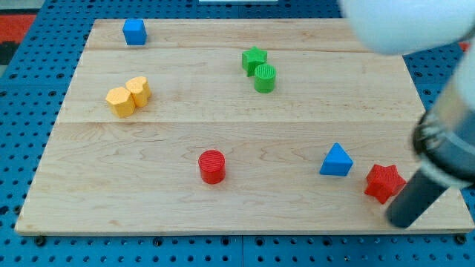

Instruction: Move the red star into the red circle

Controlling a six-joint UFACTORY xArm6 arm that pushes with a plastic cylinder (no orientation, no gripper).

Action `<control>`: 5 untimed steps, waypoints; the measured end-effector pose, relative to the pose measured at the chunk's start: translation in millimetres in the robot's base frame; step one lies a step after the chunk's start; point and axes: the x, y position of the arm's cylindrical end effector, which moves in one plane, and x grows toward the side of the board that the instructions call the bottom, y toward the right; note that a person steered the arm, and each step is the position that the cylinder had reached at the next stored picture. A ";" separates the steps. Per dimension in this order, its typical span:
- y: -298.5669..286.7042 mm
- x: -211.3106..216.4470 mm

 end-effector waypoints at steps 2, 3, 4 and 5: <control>-64.3 -46.8; -151.8 -40.5; -58.8 -24.5; -86.2 19.7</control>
